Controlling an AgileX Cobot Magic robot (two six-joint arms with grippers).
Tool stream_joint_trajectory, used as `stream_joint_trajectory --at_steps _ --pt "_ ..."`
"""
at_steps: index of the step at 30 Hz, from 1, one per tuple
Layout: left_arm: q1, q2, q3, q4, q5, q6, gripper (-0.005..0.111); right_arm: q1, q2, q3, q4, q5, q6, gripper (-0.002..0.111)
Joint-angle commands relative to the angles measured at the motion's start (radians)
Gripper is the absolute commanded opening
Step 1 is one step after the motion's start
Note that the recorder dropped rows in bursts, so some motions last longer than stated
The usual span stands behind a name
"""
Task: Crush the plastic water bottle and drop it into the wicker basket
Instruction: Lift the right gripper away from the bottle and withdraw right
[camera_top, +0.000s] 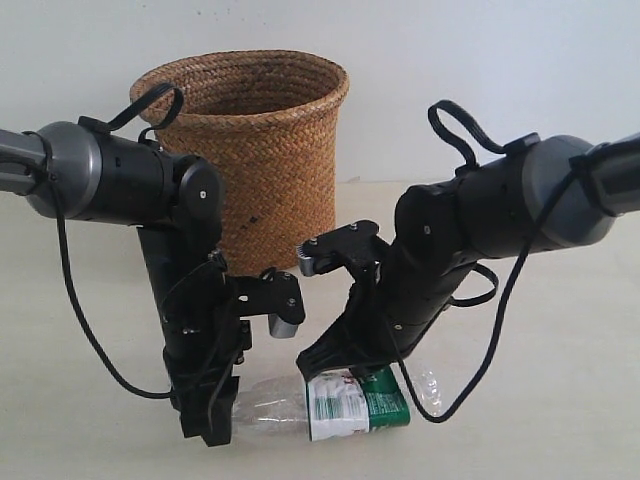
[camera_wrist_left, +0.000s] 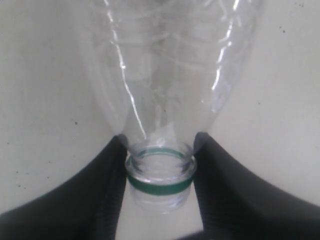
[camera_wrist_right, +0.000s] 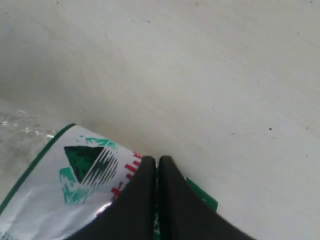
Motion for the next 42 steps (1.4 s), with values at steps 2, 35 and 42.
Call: stream_joint_trajectory --at_steps 2,35,42 --pt "-0.005 -0.006 -0.007 0.006 0.002 -0.011 0.004 0.001 -0.089 0.024 -0.050 0.112 -0.005 0.000" --pt "0.002 -0.006 -0.007 0.026 0.002 -0.011 0.004 0.001 -1.398 0.547 -0.112 -0.002 -0.014 0.000" --pt "0.003 -0.006 -0.007 0.040 0.002 -0.011 0.004 0.001 -1.560 0.710 -0.105 -0.007 0.028 0.000"
